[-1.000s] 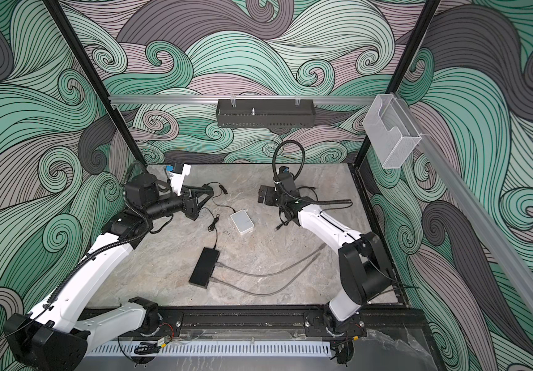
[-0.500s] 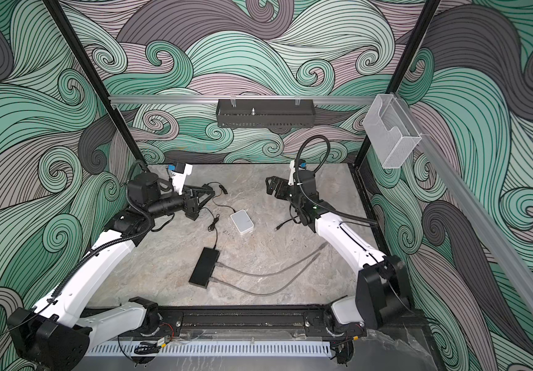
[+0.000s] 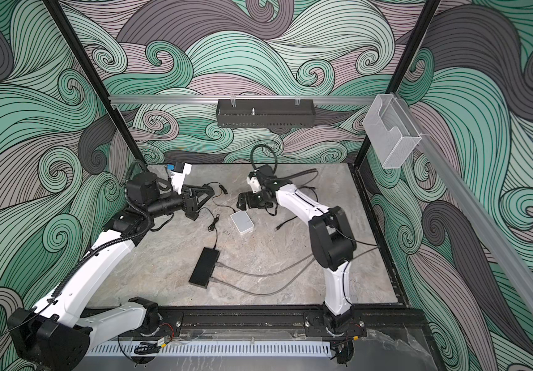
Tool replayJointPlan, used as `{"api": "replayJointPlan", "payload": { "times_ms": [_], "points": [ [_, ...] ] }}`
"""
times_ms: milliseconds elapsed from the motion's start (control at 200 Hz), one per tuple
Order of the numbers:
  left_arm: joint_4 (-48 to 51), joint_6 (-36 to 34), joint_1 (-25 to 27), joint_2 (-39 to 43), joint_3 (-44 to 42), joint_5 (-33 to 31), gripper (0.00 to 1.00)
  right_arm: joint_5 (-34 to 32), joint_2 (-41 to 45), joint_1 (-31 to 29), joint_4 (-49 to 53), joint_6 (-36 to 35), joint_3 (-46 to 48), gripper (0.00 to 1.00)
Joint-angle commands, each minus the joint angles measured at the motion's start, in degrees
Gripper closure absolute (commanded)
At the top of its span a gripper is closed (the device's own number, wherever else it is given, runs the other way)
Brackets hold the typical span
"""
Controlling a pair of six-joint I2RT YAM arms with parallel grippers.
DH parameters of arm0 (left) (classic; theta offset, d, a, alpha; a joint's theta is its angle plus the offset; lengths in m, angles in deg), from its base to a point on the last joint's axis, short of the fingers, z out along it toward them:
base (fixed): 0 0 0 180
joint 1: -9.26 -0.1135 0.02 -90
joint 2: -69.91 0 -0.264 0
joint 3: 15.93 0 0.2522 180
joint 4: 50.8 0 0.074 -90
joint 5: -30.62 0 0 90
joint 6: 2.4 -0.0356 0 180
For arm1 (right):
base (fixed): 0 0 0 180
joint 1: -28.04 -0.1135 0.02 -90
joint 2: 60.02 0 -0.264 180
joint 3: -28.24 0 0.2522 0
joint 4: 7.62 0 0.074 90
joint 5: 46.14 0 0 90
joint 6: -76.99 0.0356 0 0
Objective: Insert the plug into the switch port
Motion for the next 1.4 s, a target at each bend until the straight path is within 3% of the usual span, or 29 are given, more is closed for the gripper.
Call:
{"api": "replayJointPlan", "payload": {
  "times_ms": [0,80,170,235,285,340,560,811,1011,1091,1156,1266,1391],
  "points": [
    [-1.5,0.3,-0.3,0.3,0.5,0.9,0.5,-8.4,-7.5,-5.3,15.8,-6.6,-8.5,0.18],
    [-1.5,0.4,-0.4,0.6,0.4,0.8,0.5,-9.1,-13.7,-6.1,22.1,-6.2,-17.5,0.34],
    [-1.3,0.3,-0.4,0.7,0.4,0.4,0.5,-11.2,-18.9,-6.6,27.2,-4.4,-24.2,0.38],
    [-1.2,0.4,-0.4,0.8,0.4,0.2,0.5,-15.8,-20.1,-7.6,28.5,-3.6,-25.8,0.28],
    [-1.2,0.5,-0.3,0.9,0.4,0.2,0.5,-18.4,-20.0,-8.6,28.5,-4.1,-25.8,0.15],
    [-1.3,0.6,-0.4,0.8,0.4,0.3,0.5,-20.8,-19.8,-9.7,28.5,-4.8,-25.5,0.09],
    [-1.8,0.8,-0.4,0.6,0.4,1.3,0.5,-27.9,-19.1,-10.9,28.5,-4.9,-24.0,0.02],
    [-1.8,0.7,-0.4,0.5,0.4,1.4,0.5,-18.9,-23.0,-8.9,28.5,-3.7,-25.9,0.04],
    [-1.8,0.8,-0.5,0.5,0.3,1.4,0.5,-18.2,-24.1,-7.9,28.2,-0.2,-27.1,0.15],
    [-1.9,0.8,-0.4,0.4,0.4,1.4,0.5,-18.2,-23.7,-7.9,28.2,2.2,-27.1,0.28],
    [-1.8,0.8,-0.4,0.5,0.4,1.4,0.5,-18.6,-22.6,-7.9,27.7,5.3,-26.0,0.45],
    [-1.9,0.7,-0.4,0.6,0.4,1.4,0.5,-22.0,-20.7,-8.2,27.0,12.2,-24.7,0.5],
    [-1.9,0.8,-0.5,0.7,0.4,1.5,0.5,-22.1,-19.0,-7.3,28.1,23.4,-23.5,0.47]
  ]
}}
